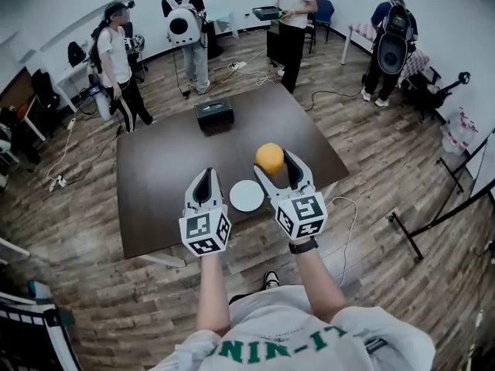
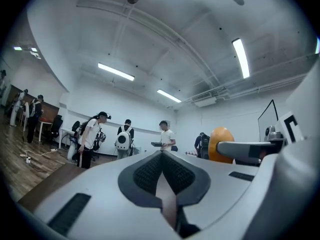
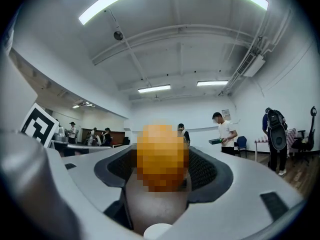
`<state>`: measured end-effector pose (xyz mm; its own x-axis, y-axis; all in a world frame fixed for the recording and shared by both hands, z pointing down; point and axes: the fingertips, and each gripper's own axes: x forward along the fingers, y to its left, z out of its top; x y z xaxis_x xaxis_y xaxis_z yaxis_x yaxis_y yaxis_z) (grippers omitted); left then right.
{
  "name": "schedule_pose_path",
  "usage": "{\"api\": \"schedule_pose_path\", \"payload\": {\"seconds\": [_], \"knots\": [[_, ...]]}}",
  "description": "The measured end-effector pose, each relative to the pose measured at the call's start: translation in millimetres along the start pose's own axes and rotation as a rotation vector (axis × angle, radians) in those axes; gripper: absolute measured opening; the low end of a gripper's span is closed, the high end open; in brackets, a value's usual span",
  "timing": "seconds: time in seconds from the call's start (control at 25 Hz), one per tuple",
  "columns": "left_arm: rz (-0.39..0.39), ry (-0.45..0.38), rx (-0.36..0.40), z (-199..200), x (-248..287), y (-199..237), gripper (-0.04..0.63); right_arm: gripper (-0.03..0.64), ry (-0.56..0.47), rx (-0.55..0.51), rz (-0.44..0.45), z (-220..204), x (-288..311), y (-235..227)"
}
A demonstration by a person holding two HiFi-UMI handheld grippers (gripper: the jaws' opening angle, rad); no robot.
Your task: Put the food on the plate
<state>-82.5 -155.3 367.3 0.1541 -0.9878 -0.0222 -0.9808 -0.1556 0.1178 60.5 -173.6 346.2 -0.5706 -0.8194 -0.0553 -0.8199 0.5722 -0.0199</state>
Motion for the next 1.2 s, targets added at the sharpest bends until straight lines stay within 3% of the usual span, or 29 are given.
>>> {"api": "schedule_pose_path", "payload": {"seconds": [0.4,0.8,1.2], "knots": [[0.032,0.035,0.028,-18.1,71.2,8.5,0.008,0.325,0.077,0.064,0.064,-31.3,65.7,-46.3],[0.011,0.068,0.034,-31.7,141.1,42.1,0.008,0.325,0.143,0.048,0.110,-60.3,142.6,-49.2],[0.012,0.151,0.007,-68.7,171.5,82.1,0.008,0.325,0.271,0.082,0.105,-126.6,195.1,-46.3]]}}
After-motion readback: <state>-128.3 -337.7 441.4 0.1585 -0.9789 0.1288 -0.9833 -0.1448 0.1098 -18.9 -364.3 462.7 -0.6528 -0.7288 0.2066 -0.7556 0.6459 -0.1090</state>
